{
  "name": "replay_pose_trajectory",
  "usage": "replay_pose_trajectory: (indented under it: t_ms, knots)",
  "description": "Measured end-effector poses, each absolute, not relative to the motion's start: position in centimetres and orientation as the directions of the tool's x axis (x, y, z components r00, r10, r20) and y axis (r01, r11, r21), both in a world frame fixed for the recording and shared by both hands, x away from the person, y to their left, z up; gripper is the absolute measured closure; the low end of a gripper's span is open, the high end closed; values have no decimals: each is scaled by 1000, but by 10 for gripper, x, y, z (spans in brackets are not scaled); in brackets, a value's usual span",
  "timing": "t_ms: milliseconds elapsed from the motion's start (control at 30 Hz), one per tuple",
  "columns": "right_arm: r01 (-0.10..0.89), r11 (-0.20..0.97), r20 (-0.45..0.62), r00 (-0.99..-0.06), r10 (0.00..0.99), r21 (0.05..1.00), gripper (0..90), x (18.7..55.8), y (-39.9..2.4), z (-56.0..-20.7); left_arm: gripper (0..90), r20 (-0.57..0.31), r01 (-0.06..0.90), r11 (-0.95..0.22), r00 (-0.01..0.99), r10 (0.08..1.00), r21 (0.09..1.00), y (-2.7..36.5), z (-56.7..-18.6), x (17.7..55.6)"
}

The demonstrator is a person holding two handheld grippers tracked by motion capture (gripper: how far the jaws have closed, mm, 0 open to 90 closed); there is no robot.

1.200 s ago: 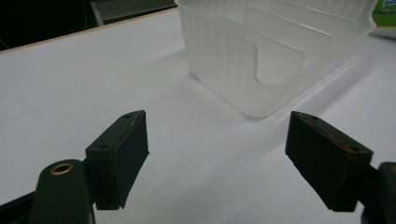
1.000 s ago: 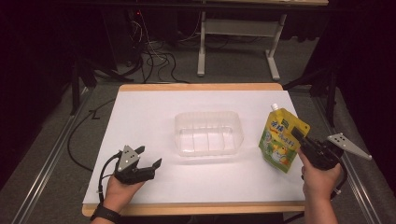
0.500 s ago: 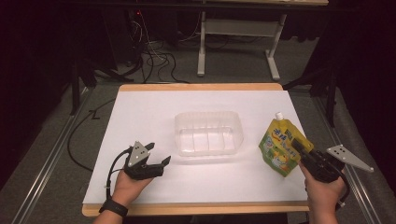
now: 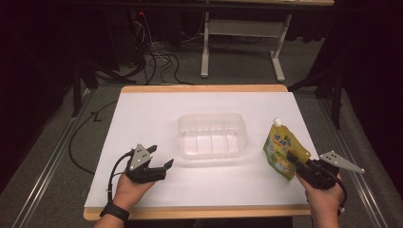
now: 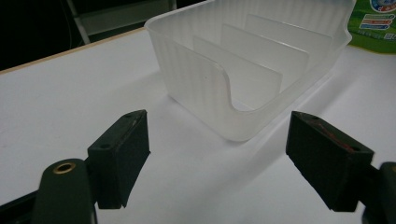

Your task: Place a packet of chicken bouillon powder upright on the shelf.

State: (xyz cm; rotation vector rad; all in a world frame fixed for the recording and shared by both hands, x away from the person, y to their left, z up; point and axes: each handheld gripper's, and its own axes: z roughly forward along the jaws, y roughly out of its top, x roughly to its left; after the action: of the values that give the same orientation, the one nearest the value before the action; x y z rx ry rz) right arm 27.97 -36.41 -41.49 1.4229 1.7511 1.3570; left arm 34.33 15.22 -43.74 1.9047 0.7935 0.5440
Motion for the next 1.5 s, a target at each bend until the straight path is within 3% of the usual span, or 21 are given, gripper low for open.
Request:
replay_pose_trajectory:
  t_ms: [400,867,1500]
  knots:
    - [446,-48,196,-293,936,894,900,284,-363,-411,220,46,295,-339,690,722,893,152,-440,340]
    - [374,-83,195,-274,942,924,900,287,-363,-395,221,45,305,-331,671,740,893,162,-440,334]
    - [234,-77,156,-342,927,969,900,278,-327,-336,226,23,312,-311,672,740,898,157,-441,333]
